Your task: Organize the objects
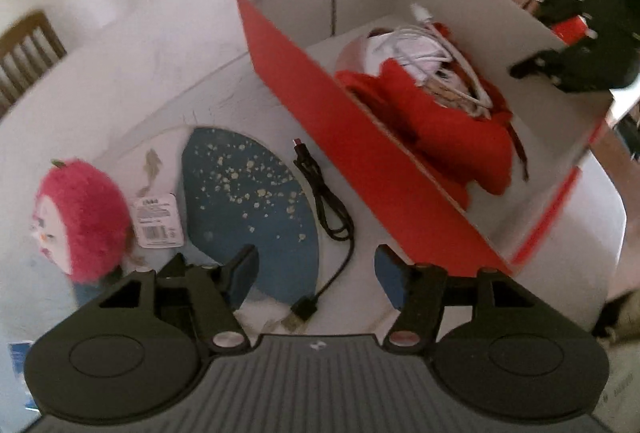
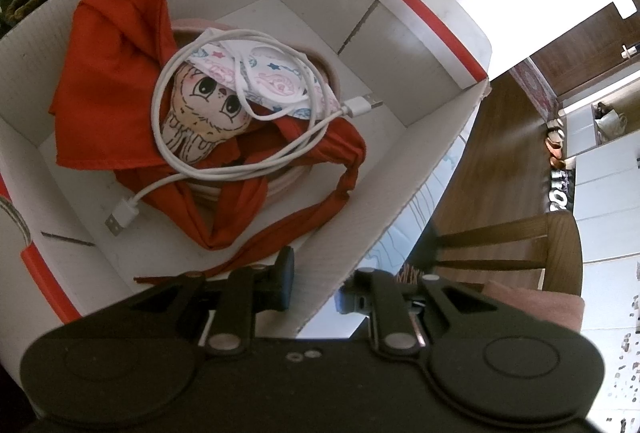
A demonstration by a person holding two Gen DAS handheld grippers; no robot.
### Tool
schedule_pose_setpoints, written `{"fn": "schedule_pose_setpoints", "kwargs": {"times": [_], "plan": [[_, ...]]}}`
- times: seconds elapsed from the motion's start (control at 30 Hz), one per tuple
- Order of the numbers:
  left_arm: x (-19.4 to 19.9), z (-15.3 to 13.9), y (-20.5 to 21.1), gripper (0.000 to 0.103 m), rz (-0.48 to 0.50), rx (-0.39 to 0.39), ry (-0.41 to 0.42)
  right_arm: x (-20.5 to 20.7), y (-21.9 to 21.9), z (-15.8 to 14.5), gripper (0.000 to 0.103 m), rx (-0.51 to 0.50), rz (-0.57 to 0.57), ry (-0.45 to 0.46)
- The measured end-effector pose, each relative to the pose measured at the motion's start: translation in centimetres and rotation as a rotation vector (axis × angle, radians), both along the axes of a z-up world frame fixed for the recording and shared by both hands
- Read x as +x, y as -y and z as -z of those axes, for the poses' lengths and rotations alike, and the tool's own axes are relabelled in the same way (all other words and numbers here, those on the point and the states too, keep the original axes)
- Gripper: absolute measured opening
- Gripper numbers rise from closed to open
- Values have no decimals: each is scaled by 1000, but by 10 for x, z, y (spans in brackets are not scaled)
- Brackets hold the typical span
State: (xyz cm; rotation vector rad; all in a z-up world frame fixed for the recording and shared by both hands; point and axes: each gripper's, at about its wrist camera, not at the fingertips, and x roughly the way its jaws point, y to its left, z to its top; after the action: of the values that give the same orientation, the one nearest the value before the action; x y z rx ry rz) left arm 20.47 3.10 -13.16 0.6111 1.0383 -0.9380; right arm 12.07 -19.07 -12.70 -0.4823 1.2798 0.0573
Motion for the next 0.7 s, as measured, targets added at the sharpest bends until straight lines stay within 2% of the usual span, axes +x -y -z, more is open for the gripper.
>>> {"fn": "schedule_pose_setpoints", "kwargs": {"times": [0.1, 0.5, 0.7], "plan": [[9, 8, 6, 63, -21, -29, -33, 1, 1, 0, 18, 2, 5, -2], [17, 33, 32, 61, -51, 5, -19, 2, 6, 2, 17, 4, 59, -9], [26, 45, 48, 37, -83, 35, -63, 4, 5, 2, 17, 7, 63, -8]]}}
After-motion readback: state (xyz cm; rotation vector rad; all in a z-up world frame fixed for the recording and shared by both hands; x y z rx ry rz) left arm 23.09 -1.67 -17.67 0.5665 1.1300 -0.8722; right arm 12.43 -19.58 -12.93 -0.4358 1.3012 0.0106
